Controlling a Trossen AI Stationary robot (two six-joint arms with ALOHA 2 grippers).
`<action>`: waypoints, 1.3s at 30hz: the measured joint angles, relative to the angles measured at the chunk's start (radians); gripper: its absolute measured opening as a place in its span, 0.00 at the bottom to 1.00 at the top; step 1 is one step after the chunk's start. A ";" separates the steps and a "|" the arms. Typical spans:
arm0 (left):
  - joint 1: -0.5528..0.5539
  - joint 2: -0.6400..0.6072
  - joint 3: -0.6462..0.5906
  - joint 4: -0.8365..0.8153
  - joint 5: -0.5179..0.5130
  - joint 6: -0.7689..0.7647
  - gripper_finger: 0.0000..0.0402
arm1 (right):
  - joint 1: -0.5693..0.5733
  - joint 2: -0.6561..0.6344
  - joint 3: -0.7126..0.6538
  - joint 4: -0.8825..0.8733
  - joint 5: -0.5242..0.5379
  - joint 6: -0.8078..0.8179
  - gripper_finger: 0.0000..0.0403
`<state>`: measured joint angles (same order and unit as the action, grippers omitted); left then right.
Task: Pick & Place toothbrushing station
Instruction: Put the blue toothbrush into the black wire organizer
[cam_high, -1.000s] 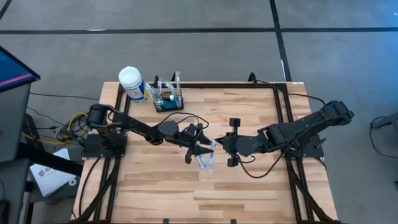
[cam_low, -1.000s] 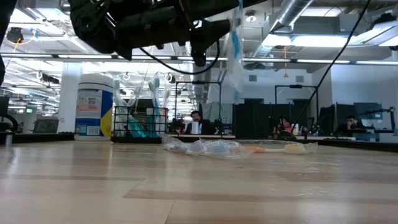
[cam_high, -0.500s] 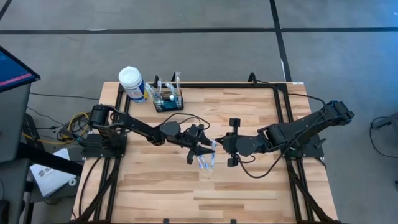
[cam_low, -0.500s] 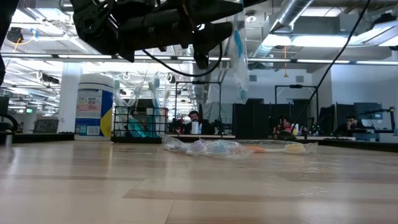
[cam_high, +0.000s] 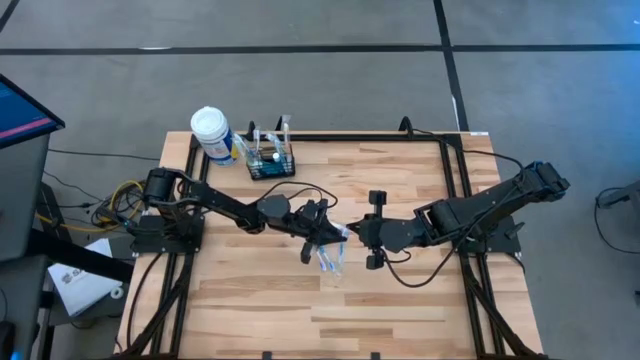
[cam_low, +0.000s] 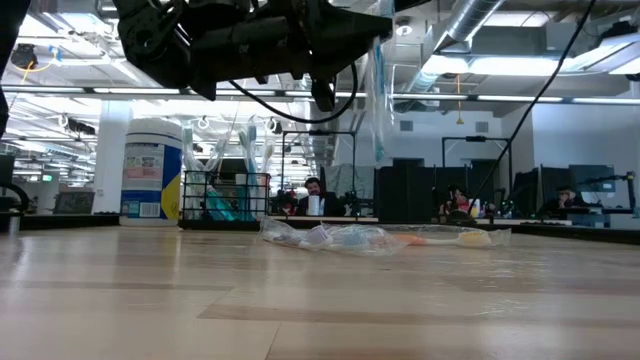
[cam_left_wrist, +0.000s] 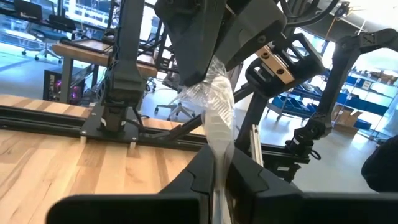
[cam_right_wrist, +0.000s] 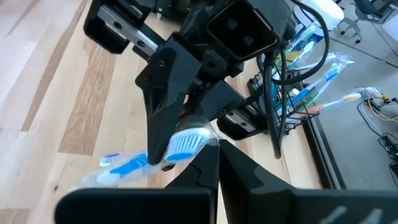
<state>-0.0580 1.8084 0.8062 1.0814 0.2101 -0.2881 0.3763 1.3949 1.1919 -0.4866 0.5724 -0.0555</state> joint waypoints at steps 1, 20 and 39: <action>0.000 0.000 0.000 -0.001 0.001 0.000 0.03 | 0.000 0.000 0.000 -0.005 0.000 0.000 0.00; 0.007 -0.001 0.000 0.002 0.009 0.000 0.01 | 0.002 -0.004 0.000 -0.052 0.004 -0.031 0.12; 0.058 -0.041 -0.046 -0.003 0.024 -0.004 0.01 | -0.006 -0.055 -0.002 -0.289 0.005 0.191 0.35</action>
<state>0.0004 1.7669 0.7599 1.0786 0.2345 -0.2922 0.3707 1.3396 1.1902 -0.7752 0.5777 0.1354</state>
